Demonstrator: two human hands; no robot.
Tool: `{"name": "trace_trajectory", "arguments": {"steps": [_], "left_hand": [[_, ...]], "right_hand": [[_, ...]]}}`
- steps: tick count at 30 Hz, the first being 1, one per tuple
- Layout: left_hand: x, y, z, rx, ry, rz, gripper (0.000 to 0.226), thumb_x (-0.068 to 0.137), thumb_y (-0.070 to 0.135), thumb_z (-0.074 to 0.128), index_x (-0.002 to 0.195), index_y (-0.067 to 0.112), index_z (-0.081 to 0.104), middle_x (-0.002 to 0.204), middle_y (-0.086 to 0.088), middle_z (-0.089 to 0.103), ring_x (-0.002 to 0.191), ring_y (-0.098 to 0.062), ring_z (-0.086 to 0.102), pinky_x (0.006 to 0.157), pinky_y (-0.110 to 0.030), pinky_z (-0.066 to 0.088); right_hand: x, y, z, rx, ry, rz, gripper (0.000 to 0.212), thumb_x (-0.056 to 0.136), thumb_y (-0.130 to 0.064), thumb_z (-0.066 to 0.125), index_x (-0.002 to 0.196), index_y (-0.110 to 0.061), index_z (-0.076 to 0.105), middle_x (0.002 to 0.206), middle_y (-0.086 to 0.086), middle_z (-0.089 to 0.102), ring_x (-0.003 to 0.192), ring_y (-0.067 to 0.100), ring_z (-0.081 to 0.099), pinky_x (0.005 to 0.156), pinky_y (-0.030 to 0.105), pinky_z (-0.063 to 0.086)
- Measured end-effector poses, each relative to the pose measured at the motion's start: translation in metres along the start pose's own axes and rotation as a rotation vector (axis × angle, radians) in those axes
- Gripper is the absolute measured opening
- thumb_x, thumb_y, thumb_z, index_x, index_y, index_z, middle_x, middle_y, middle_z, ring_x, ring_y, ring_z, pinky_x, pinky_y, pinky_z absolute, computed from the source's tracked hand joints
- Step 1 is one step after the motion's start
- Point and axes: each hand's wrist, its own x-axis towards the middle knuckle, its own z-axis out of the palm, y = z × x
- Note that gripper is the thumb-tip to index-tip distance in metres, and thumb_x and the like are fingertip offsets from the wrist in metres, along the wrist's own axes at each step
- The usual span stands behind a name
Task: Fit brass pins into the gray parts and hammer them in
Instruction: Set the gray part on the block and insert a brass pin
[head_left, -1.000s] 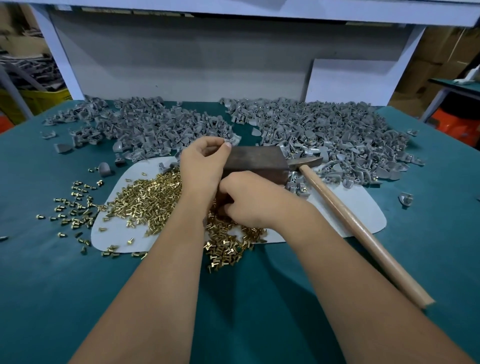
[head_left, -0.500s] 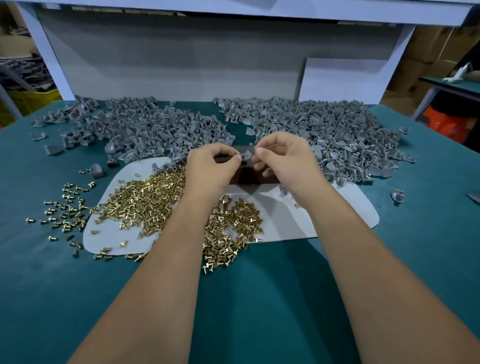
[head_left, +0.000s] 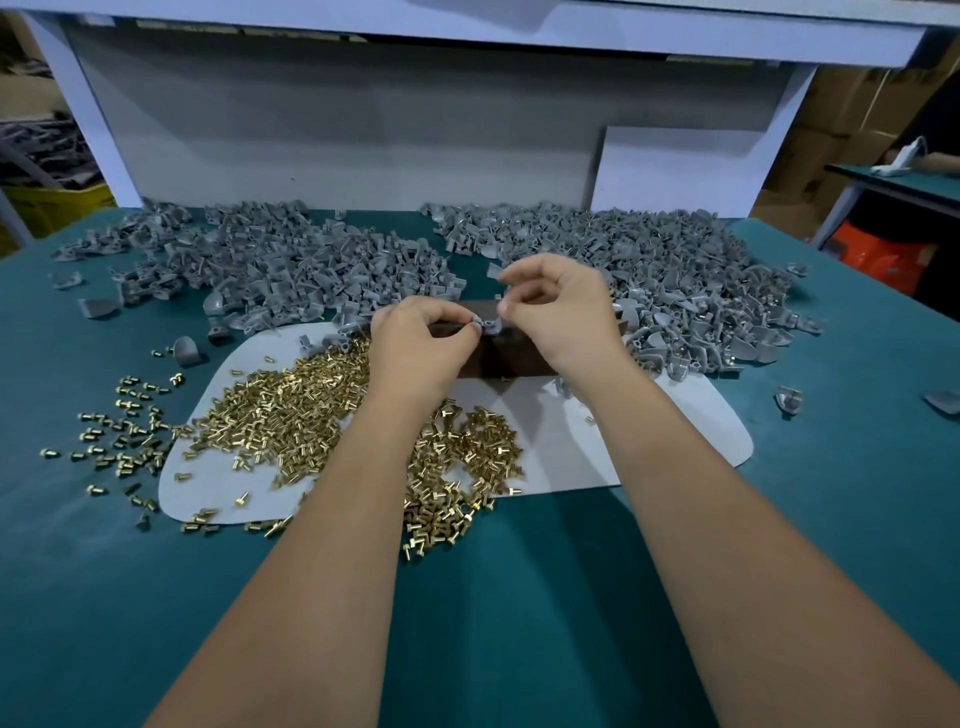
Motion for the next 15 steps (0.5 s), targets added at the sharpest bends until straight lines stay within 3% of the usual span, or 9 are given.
{"name": "trace_trajectory", "arguments": {"steps": [7, 15], "left_hand": [[0.004, -0.001, 0.001, 0.022, 0.013, 0.018, 0.008, 0.083, 0.026, 0.074, 0.083, 0.033, 0.07, 0.093, 0.014, 0.056, 0.12, -0.029, 0.049, 0.103, -0.046, 0.042], [0.004, -0.002, 0.001, -0.021, -0.004, 0.006, 0.009, 0.084, 0.022, 0.074, 0.084, 0.03, 0.071, 0.1, 0.006, 0.057, 0.121, -0.031, 0.049, 0.104, -0.048, 0.041]], "right_hand": [[0.01, -0.002, 0.002, -0.231, -0.169, -0.098, 0.029, 0.082, 0.001, 0.066, 0.092, -0.027, 0.064, 0.076, -0.005, 0.069, 0.079, 0.014, 0.064, 0.085, 0.036, 0.052], [0.016, -0.006, 0.006, -0.486, -0.216, -0.184, 0.039, 0.082, 0.004, 0.061, 0.102, -0.029, 0.061, 0.07, -0.013, 0.062, 0.072, 0.002, 0.055, 0.068, 0.024, 0.043]]}}
